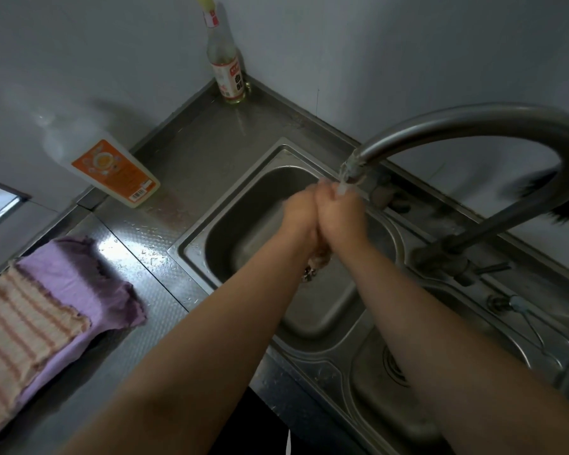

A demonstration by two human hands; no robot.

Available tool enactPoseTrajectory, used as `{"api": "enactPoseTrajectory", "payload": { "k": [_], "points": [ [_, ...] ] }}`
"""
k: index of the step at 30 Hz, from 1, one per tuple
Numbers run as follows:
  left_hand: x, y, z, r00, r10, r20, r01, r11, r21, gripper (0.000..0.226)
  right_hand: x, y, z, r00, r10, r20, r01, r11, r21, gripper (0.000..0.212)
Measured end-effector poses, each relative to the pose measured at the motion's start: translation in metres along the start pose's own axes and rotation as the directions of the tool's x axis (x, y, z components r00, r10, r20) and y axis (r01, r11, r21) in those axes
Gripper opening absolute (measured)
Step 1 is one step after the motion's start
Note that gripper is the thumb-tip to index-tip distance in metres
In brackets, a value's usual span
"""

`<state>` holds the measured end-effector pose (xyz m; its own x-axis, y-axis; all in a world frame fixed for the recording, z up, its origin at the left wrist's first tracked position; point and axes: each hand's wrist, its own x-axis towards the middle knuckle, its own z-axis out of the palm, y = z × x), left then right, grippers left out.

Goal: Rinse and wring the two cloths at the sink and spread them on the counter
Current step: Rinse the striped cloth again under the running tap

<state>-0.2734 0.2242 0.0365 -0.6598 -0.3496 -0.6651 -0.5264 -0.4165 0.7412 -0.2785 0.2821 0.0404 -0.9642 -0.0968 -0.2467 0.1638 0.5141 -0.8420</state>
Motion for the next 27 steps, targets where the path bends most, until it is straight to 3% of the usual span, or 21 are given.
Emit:
{"api": "enactPoseTrajectory", "payload": {
  "k": [3, 6, 9, 11, 13, 15, 17, 18, 20, 23, 24, 27],
  "points": [
    [-0.011, -0.002, 0.006, 0.998, -0.058, 0.014, 0.058, 0.998, 0.021, 0.034, 0.016, -0.006, -0.018, 0.997, 0.023, -0.068, -0.028, 0.997, -0.067, 0.036],
    [-0.001, 0.006, -0.003, 1.000, 0.009, -0.008, -0.008, 1.000, 0.010, 0.029, -0.005, -0.015, -0.001, 0.999, 0.036, -0.020, -0.033, 0.990, 0.134, 0.036],
    [-0.005, 0.009, -0.011, 0.997, -0.052, 0.064, 0.053, 0.998, -0.022, 0.032, -0.006, -0.007, 0.003, 0.999, 0.039, -0.027, -0.037, 0.997, 0.069, 0.038],
    [-0.011, 0.001, -0.009, 0.977, -0.089, 0.195, 0.082, 0.996, 0.040, 0.034, 0.013, 0.002, -0.011, 0.998, 0.058, -0.009, -0.058, 0.991, -0.122, 0.036],
    [-0.013, -0.003, -0.015, 0.947, -0.106, 0.305, 0.095, 0.994, 0.052, 0.031, 0.024, 0.008, -0.022, 0.993, 0.112, 0.020, -0.106, 0.975, -0.193, 0.032],
    [-0.016, 0.004, -0.031, 0.893, -0.141, 0.428, 0.140, 0.990, 0.036, 0.047, 0.025, 0.010, -0.030, 0.969, 0.229, 0.095, -0.234, 0.971, 0.044, 0.032],
    [-0.011, 0.004, -0.050, 0.847, -0.168, 0.504, 0.177, 0.984, 0.032, 0.056, 0.018, 0.008, -0.040, 0.898, 0.336, 0.285, -0.429, 0.812, 0.395, 0.034],
    [-0.007, 0.002, -0.058, 0.848, -0.161, 0.505, 0.177, 0.984, 0.016, 0.057, 0.018, 0.012, -0.046, 0.856, 0.304, 0.419, -0.494, 0.717, 0.491, 0.036],
    [0.000, -0.002, -0.072, 0.871, -0.098, 0.481, 0.145, 0.988, -0.060, 0.050, 0.021, 0.023, -0.057, 0.792, 0.184, 0.581, -0.537, 0.662, 0.523, 0.040],
    [0.003, -0.002, -0.082, 0.921, -0.045, 0.386, 0.115, 0.980, -0.161, 0.034, 0.023, 0.037, -0.069, 0.705, 0.077, 0.705, -0.539, 0.705, 0.462, 0.012],
    [0.004, -0.001, -0.083, 0.931, -0.040, 0.362, 0.111, 0.978, -0.179, 0.033, 0.024, 0.041, -0.070, 0.709, 0.082, 0.700, -0.510, 0.745, 0.430, 0.009],
    [-0.002, 0.003, -0.074, 0.946, -0.024, 0.324, 0.098, 0.971, -0.216, 0.030, 0.019, 0.037, -0.063, 0.846, 0.134, 0.516, -0.331, 0.891, 0.311, 0.010]
  ]
}}
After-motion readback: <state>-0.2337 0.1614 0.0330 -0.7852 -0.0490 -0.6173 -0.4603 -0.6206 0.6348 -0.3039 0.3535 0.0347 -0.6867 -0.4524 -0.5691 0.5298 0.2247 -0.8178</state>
